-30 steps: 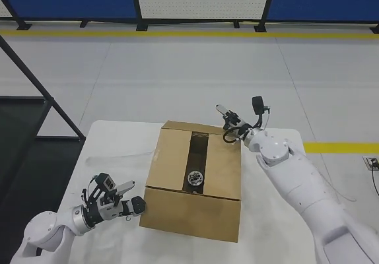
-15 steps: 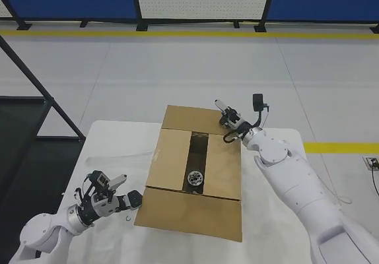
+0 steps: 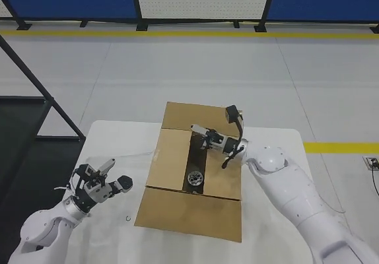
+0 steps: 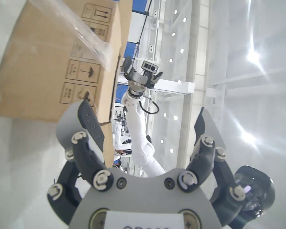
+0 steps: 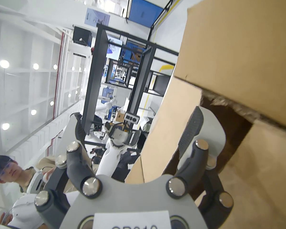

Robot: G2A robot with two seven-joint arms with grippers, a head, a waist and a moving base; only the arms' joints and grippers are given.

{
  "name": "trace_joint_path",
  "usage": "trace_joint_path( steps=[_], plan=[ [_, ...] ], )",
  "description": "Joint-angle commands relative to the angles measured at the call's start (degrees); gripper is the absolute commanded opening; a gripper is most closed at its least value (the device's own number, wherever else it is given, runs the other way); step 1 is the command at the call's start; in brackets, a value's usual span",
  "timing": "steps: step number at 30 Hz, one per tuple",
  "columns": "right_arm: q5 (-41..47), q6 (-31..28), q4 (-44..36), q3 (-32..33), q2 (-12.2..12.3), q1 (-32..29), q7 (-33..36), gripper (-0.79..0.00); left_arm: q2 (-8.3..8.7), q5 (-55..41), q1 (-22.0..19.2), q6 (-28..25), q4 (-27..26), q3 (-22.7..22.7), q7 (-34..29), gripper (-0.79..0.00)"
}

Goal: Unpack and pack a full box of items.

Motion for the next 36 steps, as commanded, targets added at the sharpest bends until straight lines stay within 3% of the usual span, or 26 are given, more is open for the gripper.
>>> trace_joint_path(
  steps=[1,7,12,24,36],
  plan=[
    [-1.1,3.0,-2.3,0.7,0.7,-1.1,1.9,0.0,-0.15,1.9,-1.3,-0.9,1.5,2.0,-0.1,0.0],
    [-1.4,3.5,-2.6,0.9,0.8,-1.3,1.6,0.0,-0.62,4.7,-3.6,-3.3,4.6,6.1,0.0,0.0],
    [-2.2,5.0,-3.9,0.8,0.9,-2.3,0.8,0.0,-0.66,4.1,-3.8,-3.6,5.1,6.9,-1.1,0.0],
    [-5.3,9.5,-6.1,0.6,0.4,-2.9,2.4,0.0,-0.36,2.9,-1.9,-2.8,2.8,7.0,-2.5,0.0],
    [0.7,4.9,-4.1,0.9,-1.4,-1.5,6.9,0.0,0.37,-0.1,0.5,-4.0,1.0,3.0,-2.5,0.0]
  ],
)
